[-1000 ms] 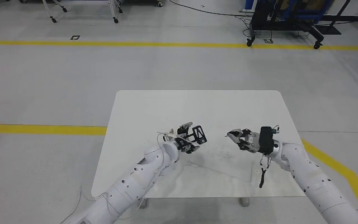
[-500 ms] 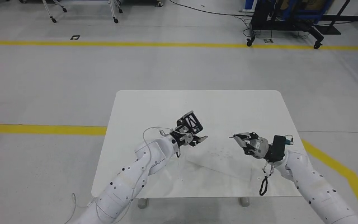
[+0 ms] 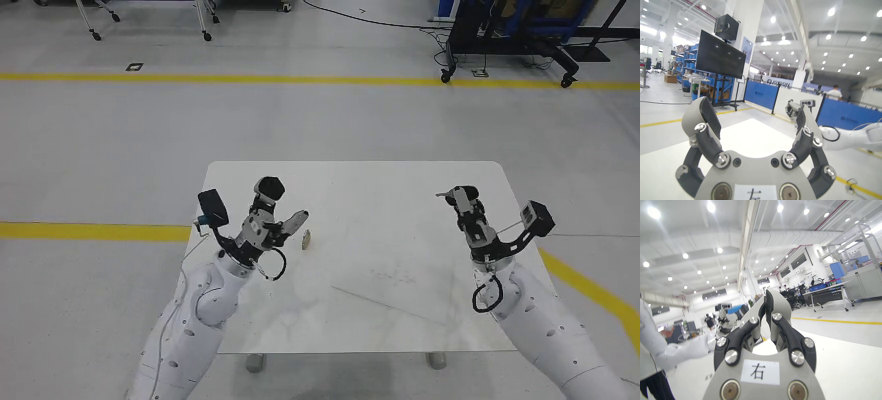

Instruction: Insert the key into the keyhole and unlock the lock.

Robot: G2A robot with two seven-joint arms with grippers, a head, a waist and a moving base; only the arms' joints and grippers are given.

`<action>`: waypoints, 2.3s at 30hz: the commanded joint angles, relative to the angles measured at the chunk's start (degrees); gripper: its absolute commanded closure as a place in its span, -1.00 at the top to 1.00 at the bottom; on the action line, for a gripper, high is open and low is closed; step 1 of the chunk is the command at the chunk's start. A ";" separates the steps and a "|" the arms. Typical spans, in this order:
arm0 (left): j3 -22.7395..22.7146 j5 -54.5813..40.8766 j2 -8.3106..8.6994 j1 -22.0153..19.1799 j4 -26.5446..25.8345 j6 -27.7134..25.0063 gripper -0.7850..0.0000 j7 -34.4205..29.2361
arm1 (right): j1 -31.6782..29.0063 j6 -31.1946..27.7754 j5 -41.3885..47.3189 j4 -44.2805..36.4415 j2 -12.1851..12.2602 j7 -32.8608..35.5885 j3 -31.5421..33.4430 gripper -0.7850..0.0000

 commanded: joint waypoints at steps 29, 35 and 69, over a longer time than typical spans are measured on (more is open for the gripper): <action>-4.87 -23.70 1.85 2.06 9.58 -14.22 0.69 -16.32 | 0.97 0.94 11.14 -1.58 -0.62 3.94 -3.32 -1.00; 0.32 -30.66 1.15 -0.95 10.85 -15.30 0.58 -19.03 | 0.18 7.06 25.41 -3.83 -1.96 13.99 -6.24 -1.00; 22.71 -55.64 -3.91 -19.94 22.62 1.84 -0.12 -43.35 | -3.59 17.18 31.07 -10.89 -5.80 30.34 -6.95 -1.00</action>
